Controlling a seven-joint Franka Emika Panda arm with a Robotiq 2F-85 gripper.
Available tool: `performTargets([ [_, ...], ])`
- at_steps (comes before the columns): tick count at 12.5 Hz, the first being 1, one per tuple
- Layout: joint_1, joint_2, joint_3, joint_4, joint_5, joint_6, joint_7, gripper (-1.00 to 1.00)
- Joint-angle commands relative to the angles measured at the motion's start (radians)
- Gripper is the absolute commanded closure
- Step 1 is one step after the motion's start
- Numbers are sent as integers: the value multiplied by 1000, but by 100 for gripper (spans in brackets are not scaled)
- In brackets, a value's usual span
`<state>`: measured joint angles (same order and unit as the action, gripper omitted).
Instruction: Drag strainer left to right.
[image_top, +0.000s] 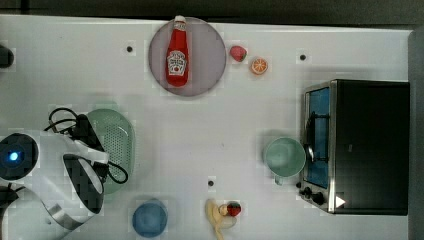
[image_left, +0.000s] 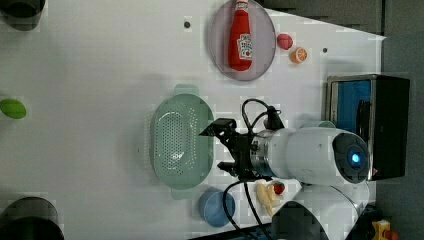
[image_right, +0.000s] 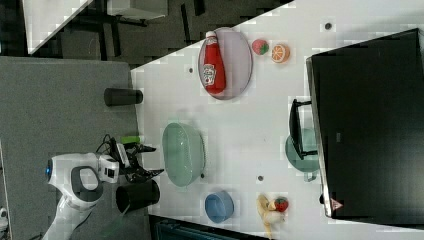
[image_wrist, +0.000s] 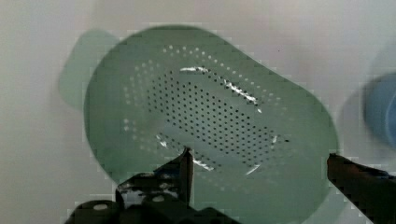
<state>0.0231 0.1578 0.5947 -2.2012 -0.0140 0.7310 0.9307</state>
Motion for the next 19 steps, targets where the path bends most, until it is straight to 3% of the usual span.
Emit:
performTargets([
  [1, 9, 112, -10, 18, -28, 79, 265, -100],
  [7, 38, 306, -59, 21, -175, 257, 444, -100],
  [12, 59, 373, -134, 22, -188, 339, 444, -100],
  [19, 48, 360, -190, 0, -191, 335, 440, -100],
])
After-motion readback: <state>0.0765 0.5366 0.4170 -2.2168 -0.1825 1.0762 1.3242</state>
